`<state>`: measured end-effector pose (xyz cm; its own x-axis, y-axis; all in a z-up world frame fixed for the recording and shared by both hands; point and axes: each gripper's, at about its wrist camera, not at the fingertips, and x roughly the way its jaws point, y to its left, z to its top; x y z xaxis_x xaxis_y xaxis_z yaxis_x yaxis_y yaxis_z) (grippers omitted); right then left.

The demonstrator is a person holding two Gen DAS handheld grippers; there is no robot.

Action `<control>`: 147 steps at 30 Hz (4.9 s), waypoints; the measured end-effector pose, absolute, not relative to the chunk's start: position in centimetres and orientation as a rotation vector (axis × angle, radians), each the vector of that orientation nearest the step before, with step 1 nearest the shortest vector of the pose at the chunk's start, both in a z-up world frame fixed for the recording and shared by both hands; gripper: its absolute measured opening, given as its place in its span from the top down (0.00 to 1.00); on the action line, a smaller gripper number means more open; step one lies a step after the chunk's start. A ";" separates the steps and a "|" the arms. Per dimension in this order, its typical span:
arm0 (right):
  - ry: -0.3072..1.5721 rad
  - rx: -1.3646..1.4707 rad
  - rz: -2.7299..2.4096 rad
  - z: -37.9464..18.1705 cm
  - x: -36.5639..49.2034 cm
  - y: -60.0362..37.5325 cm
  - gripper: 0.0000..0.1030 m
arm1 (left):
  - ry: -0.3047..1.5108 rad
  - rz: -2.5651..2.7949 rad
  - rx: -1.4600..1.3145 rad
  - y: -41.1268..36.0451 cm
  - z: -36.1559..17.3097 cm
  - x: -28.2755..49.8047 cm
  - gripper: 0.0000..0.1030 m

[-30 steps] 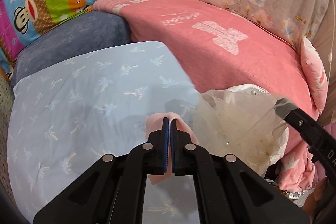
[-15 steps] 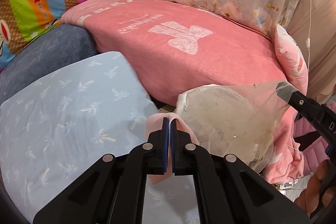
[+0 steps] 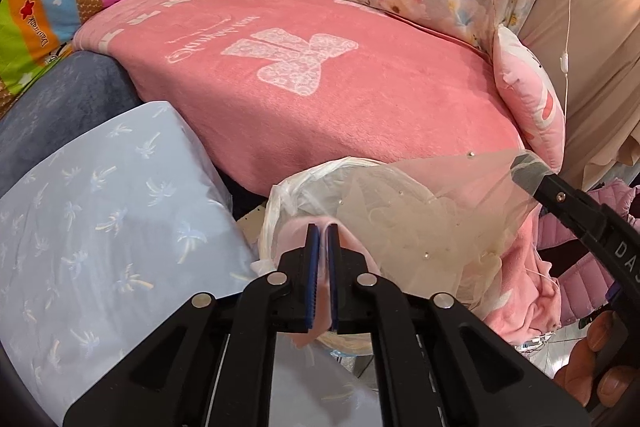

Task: Organize soft objects

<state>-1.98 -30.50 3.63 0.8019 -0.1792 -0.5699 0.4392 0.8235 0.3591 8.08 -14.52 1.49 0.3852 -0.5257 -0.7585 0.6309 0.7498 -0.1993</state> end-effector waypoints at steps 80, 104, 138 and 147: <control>0.800 0.206 -0.326 -1.5 -5.4 -23.1 0.18 | 0.817 -0.406 0.211 -7.9 -0.5 3.6 0.11; 0.790 0.165 -0.373 -2.1 -6.4 -22.8 0.06 | 0.811 -0.386 0.230 -8.4 -1.3 2.5 0.08; 0.821 0.158 -0.398 -3.1 -6.8 -23.4 0.06 | 0.842 -0.341 0.252 -9.1 -1.9 1.6 0.07; 0.826 0.160 -0.405 -3.2 -7.3 -23.7 0.06 | 0.849 -0.339 0.243 -8.9 -2.0 1.5 0.07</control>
<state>-7.28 -23.73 -3.24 0.6067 -0.2877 -0.7410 0.4104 0.9117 -0.0179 1.54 -8.89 -2.04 0.6121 -0.1949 -0.7664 0.3864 0.9193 0.0749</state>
